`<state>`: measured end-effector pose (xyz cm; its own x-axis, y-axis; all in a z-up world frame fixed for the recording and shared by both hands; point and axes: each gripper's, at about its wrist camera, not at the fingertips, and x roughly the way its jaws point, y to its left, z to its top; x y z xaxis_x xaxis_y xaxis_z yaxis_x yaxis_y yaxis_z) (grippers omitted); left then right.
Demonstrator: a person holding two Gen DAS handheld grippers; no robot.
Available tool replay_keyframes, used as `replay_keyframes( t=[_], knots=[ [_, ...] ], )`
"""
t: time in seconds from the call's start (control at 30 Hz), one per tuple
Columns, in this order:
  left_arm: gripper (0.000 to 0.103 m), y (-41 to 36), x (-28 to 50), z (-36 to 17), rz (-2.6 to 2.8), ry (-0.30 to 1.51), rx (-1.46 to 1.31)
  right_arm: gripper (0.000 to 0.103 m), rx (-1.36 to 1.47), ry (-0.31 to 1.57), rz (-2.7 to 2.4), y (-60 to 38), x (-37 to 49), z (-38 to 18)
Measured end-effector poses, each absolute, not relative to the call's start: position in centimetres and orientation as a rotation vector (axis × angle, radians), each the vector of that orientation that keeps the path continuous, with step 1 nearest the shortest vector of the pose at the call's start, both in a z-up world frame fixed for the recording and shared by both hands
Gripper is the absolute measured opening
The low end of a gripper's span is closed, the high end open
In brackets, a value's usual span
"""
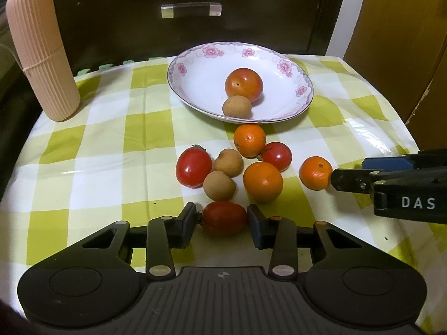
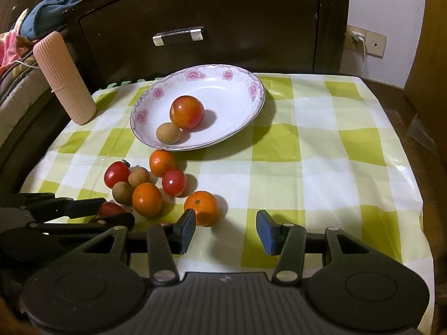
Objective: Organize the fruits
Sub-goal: 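Withdraw both open grippers from the bowl back toward the fruit cluster, then grasp a red cherry tomato with the left gripper while the right grasps a tangerine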
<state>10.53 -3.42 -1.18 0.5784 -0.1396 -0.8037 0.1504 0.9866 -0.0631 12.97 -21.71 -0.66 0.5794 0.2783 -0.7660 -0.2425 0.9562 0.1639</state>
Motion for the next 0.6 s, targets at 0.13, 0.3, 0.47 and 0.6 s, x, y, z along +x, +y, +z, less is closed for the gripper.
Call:
replay_keyframes(
  t=[0.13,0.3,0.47,0.6],
  knots=[
    [0.047,-3.4,10.5,-1.0,-0.178,0.943,0.007,0.046,0.046,0.908,0.309,-21.7,13.2,-1.0],
    [0.047,-3.6,10.4,-0.9,-0.191,0.954,0.001,0.057,0.051,0.911,0.346,-21.5,14.0,-1.4],
    [0.048,-3.5,10.4,-1.1,-0.195,0.966,-0.010,0.057,0.014,0.914,0.395,-20.5,14.4,-1.7],
    [0.048,-3.4,10.5,-1.1,-0.196,0.969,-0.015,0.057,-0.006,0.916,0.410,-19.8,14.6,-1.9]
  ],
)
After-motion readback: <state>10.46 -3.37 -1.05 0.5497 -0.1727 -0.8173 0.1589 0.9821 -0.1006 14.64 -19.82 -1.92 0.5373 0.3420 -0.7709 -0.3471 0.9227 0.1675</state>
